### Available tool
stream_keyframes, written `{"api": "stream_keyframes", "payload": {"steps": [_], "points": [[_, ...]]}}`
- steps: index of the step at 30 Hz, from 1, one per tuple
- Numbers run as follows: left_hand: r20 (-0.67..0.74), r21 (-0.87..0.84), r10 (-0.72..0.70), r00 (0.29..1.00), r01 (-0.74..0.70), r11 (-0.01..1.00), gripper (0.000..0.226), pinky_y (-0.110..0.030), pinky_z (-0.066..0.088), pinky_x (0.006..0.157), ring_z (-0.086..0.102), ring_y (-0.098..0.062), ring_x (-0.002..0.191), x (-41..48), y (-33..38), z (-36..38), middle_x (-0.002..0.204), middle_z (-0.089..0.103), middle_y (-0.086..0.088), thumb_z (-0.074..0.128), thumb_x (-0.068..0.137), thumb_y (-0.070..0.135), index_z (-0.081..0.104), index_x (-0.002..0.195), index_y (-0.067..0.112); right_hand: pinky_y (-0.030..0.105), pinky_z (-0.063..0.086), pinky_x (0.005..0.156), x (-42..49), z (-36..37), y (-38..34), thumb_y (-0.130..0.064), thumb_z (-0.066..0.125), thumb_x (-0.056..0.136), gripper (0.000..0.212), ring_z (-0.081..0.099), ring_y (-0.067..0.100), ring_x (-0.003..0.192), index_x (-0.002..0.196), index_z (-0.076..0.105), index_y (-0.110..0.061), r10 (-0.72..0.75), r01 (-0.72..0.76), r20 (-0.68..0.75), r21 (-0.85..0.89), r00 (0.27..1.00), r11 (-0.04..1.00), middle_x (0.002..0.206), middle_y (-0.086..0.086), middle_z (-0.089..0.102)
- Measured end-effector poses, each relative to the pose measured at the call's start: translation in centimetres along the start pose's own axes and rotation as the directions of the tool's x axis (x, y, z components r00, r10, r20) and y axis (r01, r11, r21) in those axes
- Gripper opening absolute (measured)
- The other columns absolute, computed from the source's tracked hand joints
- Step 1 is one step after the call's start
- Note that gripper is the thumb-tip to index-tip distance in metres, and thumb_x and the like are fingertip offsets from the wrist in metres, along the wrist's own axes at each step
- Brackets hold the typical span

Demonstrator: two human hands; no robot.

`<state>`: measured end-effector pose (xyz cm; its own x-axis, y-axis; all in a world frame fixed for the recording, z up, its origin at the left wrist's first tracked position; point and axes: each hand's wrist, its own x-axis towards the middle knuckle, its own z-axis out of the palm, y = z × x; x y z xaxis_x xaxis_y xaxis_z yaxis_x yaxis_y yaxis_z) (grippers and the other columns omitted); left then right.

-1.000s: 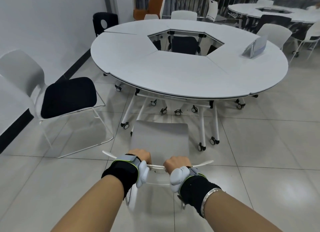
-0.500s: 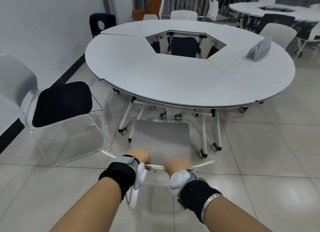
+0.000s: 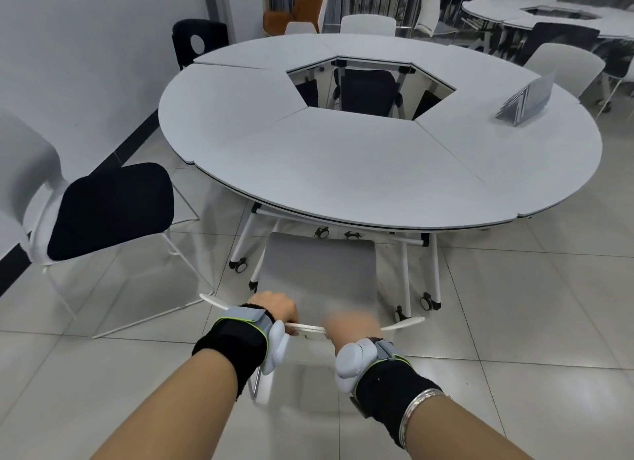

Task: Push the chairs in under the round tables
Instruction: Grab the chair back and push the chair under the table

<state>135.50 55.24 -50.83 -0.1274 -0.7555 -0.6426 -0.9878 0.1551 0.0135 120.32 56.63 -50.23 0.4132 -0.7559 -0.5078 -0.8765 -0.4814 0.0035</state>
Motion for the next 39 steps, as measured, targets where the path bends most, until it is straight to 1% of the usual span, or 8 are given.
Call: {"api": "stream_keyframes", "payload": {"steps": [5, 12, 17, 19, 22, 26, 32, 39], "points": [[-0.007, -0.002, 0.001, 1.000, -0.001, 1.000, 0.028, -0.030, 0.045, 0.088, 0.059, -0.030, 0.111, 1.8, -0.4, -1.2, 0.118, 0.065, -0.009, 0.056, 0.090, 0.035, 0.068, 0.112, 0.022, 0.034, 0.042, 0.090, 1.5, -0.9, 1.2, -0.006, 0.041, 0.097, 0.035, 0.055, 0.032, 0.120, 0.128, 0.055, -0.013, -0.007, 0.007, -0.006, -0.001, 1.000, 1.000, 0.130, 0.012, 0.059], [-0.041, -0.017, -0.008, 0.999, 0.008, 1.000, 0.026, -0.029, 0.044, 0.083, 0.060, -0.029, 0.109, 4.2, -1.0, -3.3, 0.116, 0.065, -0.009, 0.058, 0.089, 0.037, 0.069, 0.108, 0.024, 0.033, 0.037, 0.080, 4.2, -2.1, 2.5, -0.009, 0.043, 0.097, 0.032, 0.057, 0.032, 0.116, 0.126, 0.057, -0.013, 0.013, -0.014, -0.023, -0.037, 1.000, 0.999, 0.127, 0.011, 0.060], [-0.066, -0.017, -0.012, 0.998, 0.011, 1.000, 0.026, -0.029, 0.043, 0.079, 0.061, -0.030, 0.107, 5.6, -1.5, -4.7, 0.114, 0.067, -0.009, 0.060, 0.087, 0.039, 0.071, 0.107, 0.024, 0.035, 0.042, 0.087, 5.6, -3.1, 3.3, -0.009, 0.043, 0.096, 0.033, 0.056, 0.032, 0.117, 0.126, 0.057, -0.015, 0.010, -0.013, -0.052, -0.053, 0.999, 0.998, 0.127, 0.011, 0.060], [-0.071, -0.009, 0.000, 0.997, 0.000, 1.000, 0.026, -0.029, 0.044, 0.081, 0.061, -0.030, 0.106, 6.3, -1.6, -5.2, 0.113, 0.067, -0.009, 0.060, 0.088, 0.040, 0.071, 0.106, 0.024, 0.034, 0.041, 0.083, 6.4, -3.3, 3.7, -0.009, 0.044, 0.096, 0.032, 0.057, 0.032, 0.115, 0.125, 0.057, -0.015, 0.009, -0.012, -0.051, -0.062, 0.999, 0.998, 0.125, 0.011, 0.060], [-0.071, -0.007, 0.011, 0.997, -0.012, 1.000, 0.026, -0.028, 0.042, 0.076, 0.062, -0.030, 0.103, 7.2, -1.7, -5.9, 0.111, 0.068, -0.009, 0.059, 0.089, 0.040, 0.071, 0.105, 0.024, 0.032, 0.036, 0.077, 7.4, -3.6, 4.4, -0.012, 0.044, 0.097, 0.030, 0.058, 0.031, 0.112, 0.124, 0.057, -0.016, 0.023, -0.026, -0.047, -0.074, 0.999, 0.997, 0.123, 0.010, 0.061], [-0.072, -0.018, 0.019, 0.997, -0.021, 1.000, 0.024, -0.028, 0.040, 0.073, 0.061, -0.028, 0.094, 8.5, -1.9, -6.9, 0.108, 0.068, -0.008, 0.058, 0.089, 0.038, 0.071, 0.103, 0.023, 0.032, 0.035, 0.076, 8.9, -4.2, 5.3, -0.014, 0.044, 0.098, 0.029, 0.057, 0.030, 0.113, 0.124, 0.056, -0.017, 0.035, -0.039, -0.050, -0.079, 0.998, 0.996, 0.123, 0.009, 0.061], [-0.066, 0.047, 0.050, 0.997, -0.047, 0.998, 0.028, -0.031, 0.045, 0.086, 0.060, -0.030, 0.108, 10.2, -0.9, -6.9, 0.115, 0.066, -0.009, 0.054, 0.090, 0.036, 0.069, 0.111, 0.023, 0.032, 0.034, 0.074, 9.5, -3.9, 6.8, -0.009, 0.044, 0.095, 0.032, 0.058, 0.030, 0.112, 0.126, 0.051, -0.014, 0.011, -0.016, -0.043, -0.112, 0.999, 0.994, 0.122, 0.010, 0.062], [-0.067, 0.061, 0.064, 0.996, -0.060, 0.996, 0.029, -0.032, 0.045, 0.085, 0.060, -0.031, 0.109, 11.2, 0.8, -7.8, 0.118, 0.065, -0.011, 0.054, 0.092, 0.033, 0.068, 0.112, 0.018, 0.033, 0.035, 0.074, 9.8, -3.7, 8.9, -0.015, 0.041, 0.100, 0.027, 0.059, 0.032, 0.111, 0.125, 0.050, -0.015, 0.026, -0.031, -0.043, -0.129, 0.999, 0.991, 0.121, 0.010, 0.062]]}}
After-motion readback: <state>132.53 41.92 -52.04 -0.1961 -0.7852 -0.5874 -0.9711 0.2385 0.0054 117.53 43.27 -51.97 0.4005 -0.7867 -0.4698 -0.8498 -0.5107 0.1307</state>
